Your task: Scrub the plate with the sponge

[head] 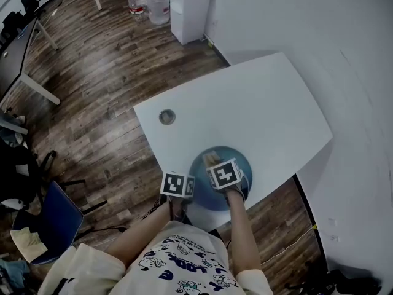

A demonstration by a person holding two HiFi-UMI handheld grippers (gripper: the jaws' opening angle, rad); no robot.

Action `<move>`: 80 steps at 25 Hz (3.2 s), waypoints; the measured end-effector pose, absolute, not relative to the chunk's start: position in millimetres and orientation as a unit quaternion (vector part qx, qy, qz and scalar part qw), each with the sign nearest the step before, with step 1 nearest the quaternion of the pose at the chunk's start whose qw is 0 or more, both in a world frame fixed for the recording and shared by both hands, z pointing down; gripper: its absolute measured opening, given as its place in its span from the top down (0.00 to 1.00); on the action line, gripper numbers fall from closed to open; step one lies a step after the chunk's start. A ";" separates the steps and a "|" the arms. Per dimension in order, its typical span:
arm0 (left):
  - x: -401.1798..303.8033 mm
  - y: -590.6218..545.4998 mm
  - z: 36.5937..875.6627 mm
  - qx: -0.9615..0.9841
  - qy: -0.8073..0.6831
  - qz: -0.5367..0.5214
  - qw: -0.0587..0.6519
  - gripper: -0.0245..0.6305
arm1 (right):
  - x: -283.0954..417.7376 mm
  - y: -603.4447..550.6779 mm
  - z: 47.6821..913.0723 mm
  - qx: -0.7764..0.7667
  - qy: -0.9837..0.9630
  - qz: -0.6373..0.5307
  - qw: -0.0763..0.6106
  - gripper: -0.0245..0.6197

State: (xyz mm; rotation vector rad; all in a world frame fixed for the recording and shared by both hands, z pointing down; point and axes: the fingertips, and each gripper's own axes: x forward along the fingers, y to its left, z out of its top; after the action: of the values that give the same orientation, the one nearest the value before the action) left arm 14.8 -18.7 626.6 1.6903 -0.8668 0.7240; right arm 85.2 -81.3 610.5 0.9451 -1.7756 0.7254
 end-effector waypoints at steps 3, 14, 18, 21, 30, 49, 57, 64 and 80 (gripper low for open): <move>15.0 -18.1 627.3 0.706 -0.364 0.303 0.527 0.90 | 72.9 -74.2 610.7 0.365 -0.740 0.300 0.479 0.89; 13.2 -18.0 627.0 0.704 -0.369 0.298 0.529 0.90 | 54.5 -53.5 610.6 0.329 -0.752 0.323 0.471 0.89; 12.9 -17.4 627.0 0.702 -0.371 0.297 0.531 0.90 | 50.4 -47.3 610.4 0.326 -0.756 0.321 0.469 0.89; 13.0 -16.0 627.0 0.701 -0.372 0.296 0.532 0.90 | 46.0 -40.5 611.4 0.317 -0.762 0.315 0.469 0.89; 13.4 -20.6 624.5 0.698 -0.376 0.295 0.533 0.90 | 45.9 -26.6 607.3 0.319 -0.756 0.324 0.471 0.89; 13.4 -20.5 626.1 0.699 -0.379 0.298 0.529 0.90 | 48.7 -2.5 608.5 0.314 -0.750 0.339 0.472 0.89; 13.6 -21.3 625.9 0.698 -0.380 0.296 0.530 0.90 | 55.4 1.7 610.2 0.326 -0.745 0.345 0.469 0.89; 13.1 -20.6 626.5 0.697 -0.379 0.296 0.531 0.90 | 53.8 14.0 610.6 0.314 -0.745 0.334 0.485 0.89; 13.8 -19.4 627.2 0.696 -0.377 0.301 0.531 0.90 | 63.1 43.6 610.5 0.291 -0.738 0.331 0.511 0.89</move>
State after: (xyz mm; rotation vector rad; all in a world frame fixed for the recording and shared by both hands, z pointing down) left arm 13.8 -19.4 627.2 1.6608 -0.9002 0.7190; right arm 63.1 43.6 610.5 0.7008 -1.7774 0.7956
